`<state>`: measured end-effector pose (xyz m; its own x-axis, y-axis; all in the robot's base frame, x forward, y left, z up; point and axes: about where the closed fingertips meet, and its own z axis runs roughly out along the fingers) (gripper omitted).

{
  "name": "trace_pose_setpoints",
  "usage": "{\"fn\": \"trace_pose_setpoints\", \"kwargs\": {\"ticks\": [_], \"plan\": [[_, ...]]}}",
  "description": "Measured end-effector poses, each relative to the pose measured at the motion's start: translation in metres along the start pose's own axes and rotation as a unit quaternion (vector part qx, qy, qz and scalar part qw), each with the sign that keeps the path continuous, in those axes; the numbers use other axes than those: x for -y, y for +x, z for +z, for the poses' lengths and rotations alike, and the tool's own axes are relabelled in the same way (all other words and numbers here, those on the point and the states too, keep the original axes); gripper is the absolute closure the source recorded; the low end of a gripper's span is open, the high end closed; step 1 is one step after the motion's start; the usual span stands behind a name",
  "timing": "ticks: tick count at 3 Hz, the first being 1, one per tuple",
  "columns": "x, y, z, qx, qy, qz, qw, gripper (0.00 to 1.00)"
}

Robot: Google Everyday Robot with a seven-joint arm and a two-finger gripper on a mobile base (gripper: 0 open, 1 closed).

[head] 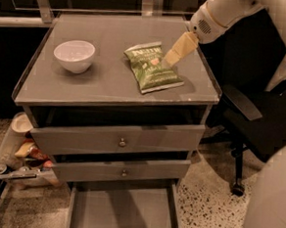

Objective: Place green jalapeno chip bag into bottom drawer

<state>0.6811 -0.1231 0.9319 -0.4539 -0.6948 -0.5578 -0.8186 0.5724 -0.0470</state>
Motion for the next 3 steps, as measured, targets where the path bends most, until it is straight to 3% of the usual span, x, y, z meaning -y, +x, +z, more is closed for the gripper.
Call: {"fn": "trace_pose_setpoints", "kwargs": {"ticks": [1,3], "plan": [[0.000,-0.021,0.023,-0.005,0.006,0.017,0.9998,0.00],[-0.001,-0.020,0.037,-0.003,0.001,0.027,0.9996,0.00]]}}
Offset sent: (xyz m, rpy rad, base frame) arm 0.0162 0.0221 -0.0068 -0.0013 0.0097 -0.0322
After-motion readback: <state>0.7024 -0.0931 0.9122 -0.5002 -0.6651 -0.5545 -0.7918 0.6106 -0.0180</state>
